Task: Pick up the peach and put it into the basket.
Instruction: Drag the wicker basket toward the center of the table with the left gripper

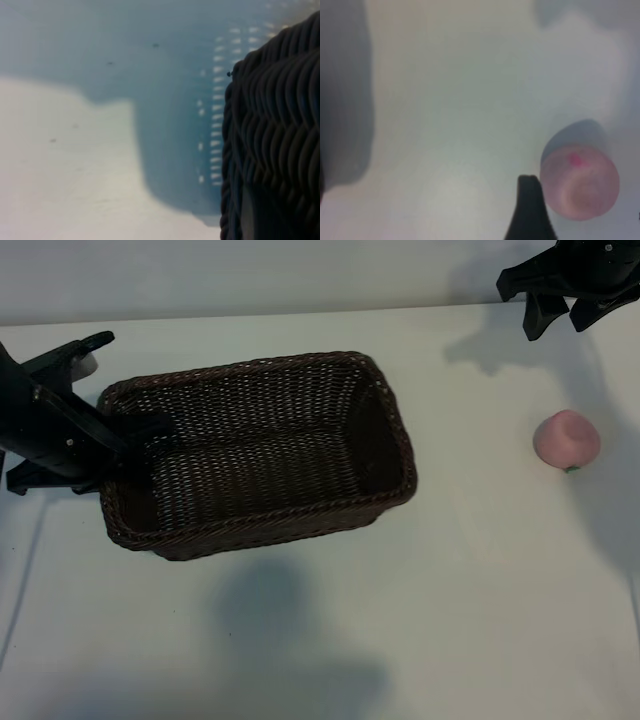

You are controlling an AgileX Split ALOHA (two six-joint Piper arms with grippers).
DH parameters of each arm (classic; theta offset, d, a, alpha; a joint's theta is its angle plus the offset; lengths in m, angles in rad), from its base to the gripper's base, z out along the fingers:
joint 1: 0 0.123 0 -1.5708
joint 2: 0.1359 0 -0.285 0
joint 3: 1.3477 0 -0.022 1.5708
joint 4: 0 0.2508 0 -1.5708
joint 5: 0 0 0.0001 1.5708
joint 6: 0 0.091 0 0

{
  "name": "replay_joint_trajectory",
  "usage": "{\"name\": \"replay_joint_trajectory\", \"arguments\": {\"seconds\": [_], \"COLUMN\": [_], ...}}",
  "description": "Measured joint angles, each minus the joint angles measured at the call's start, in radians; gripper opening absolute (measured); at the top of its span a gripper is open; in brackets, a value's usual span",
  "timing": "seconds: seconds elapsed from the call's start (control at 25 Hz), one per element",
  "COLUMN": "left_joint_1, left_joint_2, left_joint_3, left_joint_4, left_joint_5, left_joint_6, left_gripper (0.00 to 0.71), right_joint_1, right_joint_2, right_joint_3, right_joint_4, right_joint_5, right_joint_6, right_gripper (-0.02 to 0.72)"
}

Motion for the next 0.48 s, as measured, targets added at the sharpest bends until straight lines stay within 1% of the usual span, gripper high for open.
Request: {"name": "replay_joint_trajectory", "arguments": {"seconds": [0.08,0.2,0.36,0.48], "left_joint_1": [0.0,0.0,0.0,0.0], "left_joint_2": [-0.001,-0.001,0.014,0.062], "left_joint_3": [-0.035,-0.114,-0.266,-0.358], "left_joint_4": [-0.026,-0.03,-0.015,-0.01], "left_joint_5": [0.029,0.074,0.144,0.18], "left_joint_6": [0.041,0.063,0.066,0.066], "left_gripper": [0.163,0.162,0.162,0.162], "right_joint_1": [0.0,0.0,0.0,0.0], "right_joint_2": [0.0,0.0,0.0,0.0], "right_joint_3": [0.0,0.0,0.0,0.0], "right_joint_4": [0.0,0.0,0.0,0.0], "right_joint_5": [0.0,0.0,0.0,0.0], "right_joint_6": [0.001,0.001,0.001,0.004], "right_gripper": [0.508,0.508,0.508,0.508]}}
